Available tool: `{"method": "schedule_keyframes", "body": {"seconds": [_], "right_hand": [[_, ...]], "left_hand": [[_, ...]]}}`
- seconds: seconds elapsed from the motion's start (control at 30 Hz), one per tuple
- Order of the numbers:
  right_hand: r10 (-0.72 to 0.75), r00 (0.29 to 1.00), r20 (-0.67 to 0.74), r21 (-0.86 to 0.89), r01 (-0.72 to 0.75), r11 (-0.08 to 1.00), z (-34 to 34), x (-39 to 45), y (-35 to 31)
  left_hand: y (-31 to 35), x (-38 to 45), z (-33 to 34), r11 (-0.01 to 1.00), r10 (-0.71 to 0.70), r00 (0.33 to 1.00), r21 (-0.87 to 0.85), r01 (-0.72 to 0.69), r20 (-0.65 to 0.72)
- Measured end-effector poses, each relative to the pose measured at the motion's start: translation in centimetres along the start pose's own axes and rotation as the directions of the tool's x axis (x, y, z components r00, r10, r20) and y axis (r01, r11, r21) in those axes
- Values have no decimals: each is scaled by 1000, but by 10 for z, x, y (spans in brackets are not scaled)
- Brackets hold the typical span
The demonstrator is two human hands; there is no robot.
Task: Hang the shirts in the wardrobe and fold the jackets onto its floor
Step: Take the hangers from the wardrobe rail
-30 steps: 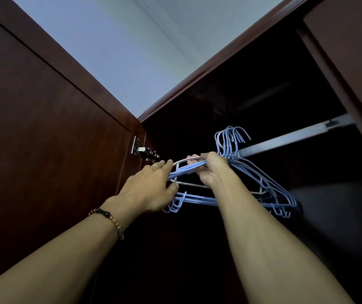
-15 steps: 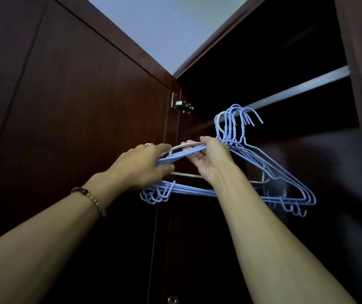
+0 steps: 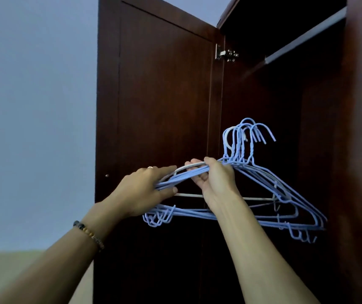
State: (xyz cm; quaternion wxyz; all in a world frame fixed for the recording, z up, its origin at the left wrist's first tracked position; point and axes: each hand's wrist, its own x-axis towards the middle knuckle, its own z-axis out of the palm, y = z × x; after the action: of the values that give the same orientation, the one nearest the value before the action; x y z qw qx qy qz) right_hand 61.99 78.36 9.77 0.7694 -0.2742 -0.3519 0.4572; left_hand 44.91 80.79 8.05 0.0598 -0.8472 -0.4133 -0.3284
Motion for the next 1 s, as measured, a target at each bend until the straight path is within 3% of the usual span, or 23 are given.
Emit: {"method": "schedule_keyframes", "body": {"seconds": [0.27, 0.37, 0.5, 0.6, 0.77, 1.0], "right_hand": [[261, 958, 116, -34, -259, 965, 34, -111, 89], [372, 916, 152, -75, -364, 928, 57, -156, 132], [494, 849, 188, -115, -480, 870, 92, -206, 198], [595, 771, 226, -155, -575, 804, 118, -245, 253], [791, 544, 282, -242, -757, 607, 193, -357, 375], [936, 292, 196, -352, -870, 345, 293, -527, 529]], "left_hand": [[-36, -166, -25, 962, -273, 961, -9, 274, 34], [-54, -234, -41, 923, -371, 926, -81, 377, 71], [-83, -313, -68, 857, -515, 852, 29, 515, 90], [-106, -373, -85, 786, -617, 780, 106, 609, 101], [-163, -520, -136, 595, -804, 584, 158, 788, 113], [-268, -727, -200, 366, -923, 333, 176, 914, 191]]}}
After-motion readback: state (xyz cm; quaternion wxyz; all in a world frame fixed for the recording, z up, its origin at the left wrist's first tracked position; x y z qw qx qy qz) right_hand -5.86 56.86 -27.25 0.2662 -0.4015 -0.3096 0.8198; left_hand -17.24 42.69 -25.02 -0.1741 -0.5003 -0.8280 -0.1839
